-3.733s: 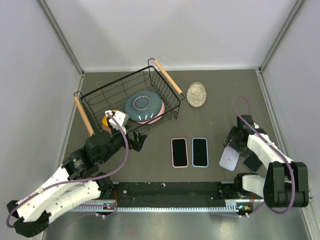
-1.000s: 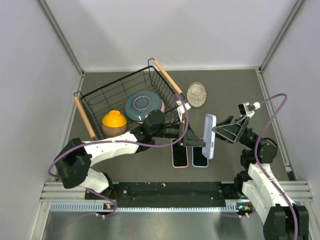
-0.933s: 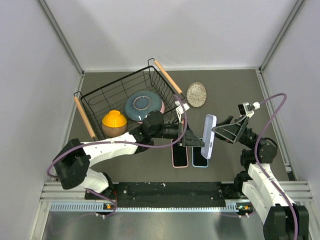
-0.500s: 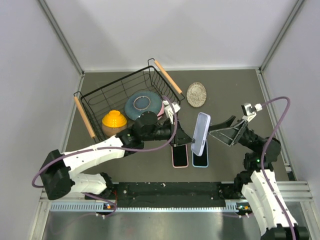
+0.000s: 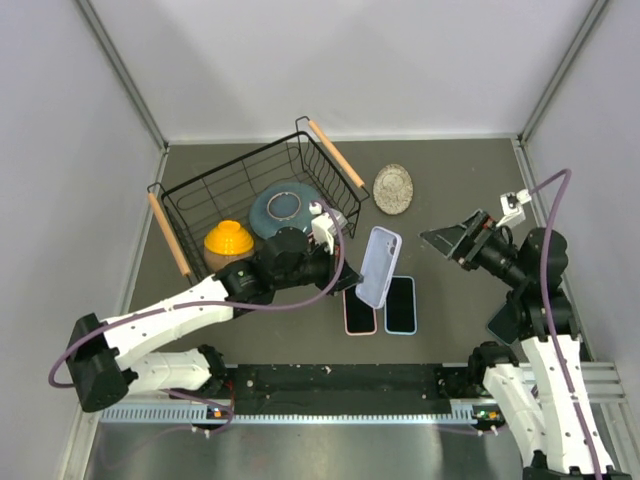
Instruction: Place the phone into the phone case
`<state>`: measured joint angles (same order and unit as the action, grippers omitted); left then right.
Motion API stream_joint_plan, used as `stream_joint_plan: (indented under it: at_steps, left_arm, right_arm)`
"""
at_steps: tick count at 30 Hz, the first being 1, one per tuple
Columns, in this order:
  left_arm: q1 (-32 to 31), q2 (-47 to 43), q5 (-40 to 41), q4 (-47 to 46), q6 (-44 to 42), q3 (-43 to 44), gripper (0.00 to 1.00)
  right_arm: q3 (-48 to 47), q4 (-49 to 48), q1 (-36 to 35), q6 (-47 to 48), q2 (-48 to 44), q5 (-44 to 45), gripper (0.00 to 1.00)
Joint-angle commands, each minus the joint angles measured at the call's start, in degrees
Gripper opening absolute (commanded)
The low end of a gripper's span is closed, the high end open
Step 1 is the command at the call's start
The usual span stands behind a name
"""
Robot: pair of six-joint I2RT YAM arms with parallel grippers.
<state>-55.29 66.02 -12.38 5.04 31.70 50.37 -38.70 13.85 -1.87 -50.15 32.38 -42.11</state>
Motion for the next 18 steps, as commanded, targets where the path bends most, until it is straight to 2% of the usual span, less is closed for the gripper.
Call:
stream_joint_plan:
  at_steps: [1,3,6,8,14,18]
  left_arm:
    - [0.0,-3.61,5.96,4.7,-5.85,2.98,0.0]
    - [0.09,-3.97,6.49,6.12,-8.05,3.5,0.0]
    - [0.0,-5.2,5.62,6.65,-9.99,2.81,0.0]
    - [0.0,-6.6,5.44,6.65,-10.43,2.19,0.0]
    - [0.0,-10.03,4.48,6.65,-11.14,-0.53,0.0]
    - [0.0,-10.12,3.68,8.49,-12.19,-0.36,0.0]
  right_arm:
    - [-7.53,23.14,-0.33,10.16,2.59,21.69,0.98]
    - [-8.23,29.0,-0.33,8.59,3.82,33.1,0.99]
    - [-12.26,37.28,0.63,6.82,10.4,48.4,0.99]
    - [-14.73,44.32,1.16,6.73,18.22,59.7,0.99]
    - [-19.84,54.79,7.66,4.9,37.11,74.77,0.99]
    - [-15.02,52.17,11.53,3.13,40.21,74.19,0.99]
